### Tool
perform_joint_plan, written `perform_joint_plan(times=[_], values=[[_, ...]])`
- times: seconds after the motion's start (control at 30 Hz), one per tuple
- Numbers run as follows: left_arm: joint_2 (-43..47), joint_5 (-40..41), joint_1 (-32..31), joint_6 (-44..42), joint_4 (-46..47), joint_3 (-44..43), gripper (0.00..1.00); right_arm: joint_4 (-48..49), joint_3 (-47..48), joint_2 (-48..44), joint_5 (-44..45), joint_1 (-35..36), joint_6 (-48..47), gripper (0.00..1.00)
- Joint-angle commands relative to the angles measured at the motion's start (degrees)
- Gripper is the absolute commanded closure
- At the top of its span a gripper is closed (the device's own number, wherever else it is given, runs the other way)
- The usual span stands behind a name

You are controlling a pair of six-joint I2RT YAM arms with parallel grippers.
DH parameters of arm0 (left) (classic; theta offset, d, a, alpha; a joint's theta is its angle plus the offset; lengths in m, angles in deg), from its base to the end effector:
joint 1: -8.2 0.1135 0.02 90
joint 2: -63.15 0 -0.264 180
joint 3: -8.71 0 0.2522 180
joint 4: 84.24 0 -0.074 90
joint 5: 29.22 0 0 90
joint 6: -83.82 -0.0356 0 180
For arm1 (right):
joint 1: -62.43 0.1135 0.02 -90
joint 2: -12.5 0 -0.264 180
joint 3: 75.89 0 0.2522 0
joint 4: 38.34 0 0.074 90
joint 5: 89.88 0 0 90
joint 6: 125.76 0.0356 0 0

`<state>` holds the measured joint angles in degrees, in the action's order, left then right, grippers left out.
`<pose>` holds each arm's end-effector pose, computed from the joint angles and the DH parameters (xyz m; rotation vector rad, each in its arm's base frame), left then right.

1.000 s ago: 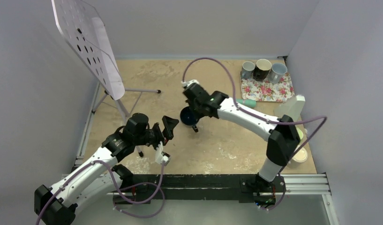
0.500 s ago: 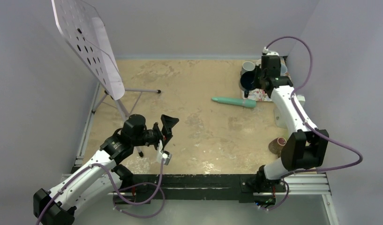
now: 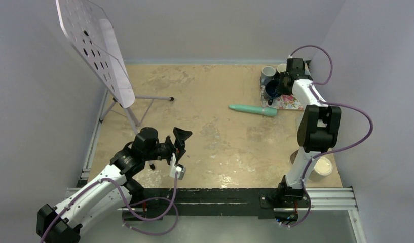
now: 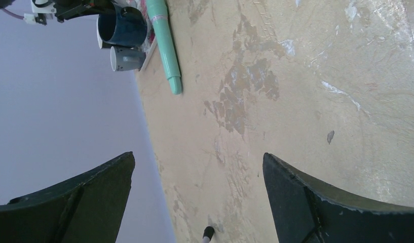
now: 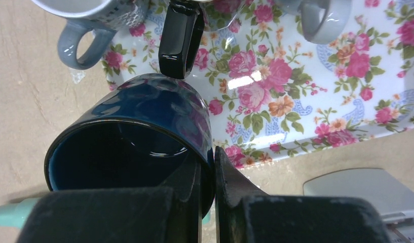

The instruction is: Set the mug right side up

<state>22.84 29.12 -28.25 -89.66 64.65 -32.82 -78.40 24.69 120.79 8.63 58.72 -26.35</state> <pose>0.1186 -0.1108 0.2377 1.8794 0.7108 -0.0577 0.4249 -0.0328 0.2495 0.3421 2.3721 -0.1320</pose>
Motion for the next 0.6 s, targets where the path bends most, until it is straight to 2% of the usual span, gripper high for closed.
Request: perform_joint_plan(times=[0.0,0.27,0.33,0.4,0.47,0.57], values=[[-0.05,-1.12,0.29,1.36,2.29,0.61,0.00,5.15,4.90,-0.03,-2.18,-0.33,1.16,1.00],[-1.11,-1.25,0.30,0.86,2.82,0.28,0.00,4.30,6.21,4.68,-1.37,-0.81,0.81,1.00],[-1.25,-1.35,0.31,0.75,2.91,0.26,0.00,3.53,6.83,5.35,-1.58,-0.86,0.56,0.92],[-1.29,-1.44,0.32,0.70,2.82,0.17,0.00,2.41,7.58,5.69,-1.71,-0.87,0.05,0.76],[-1.36,-1.60,0.30,0.70,2.68,0.06,0.00,1.46,7.74,5.23,-0.99,-0.87,-0.49,0.65],[-1.42,-1.82,0.32,0.69,2.52,0.00,0.00,0.60,7.29,2.53,0.57,-0.56,-1.70,0.57]])
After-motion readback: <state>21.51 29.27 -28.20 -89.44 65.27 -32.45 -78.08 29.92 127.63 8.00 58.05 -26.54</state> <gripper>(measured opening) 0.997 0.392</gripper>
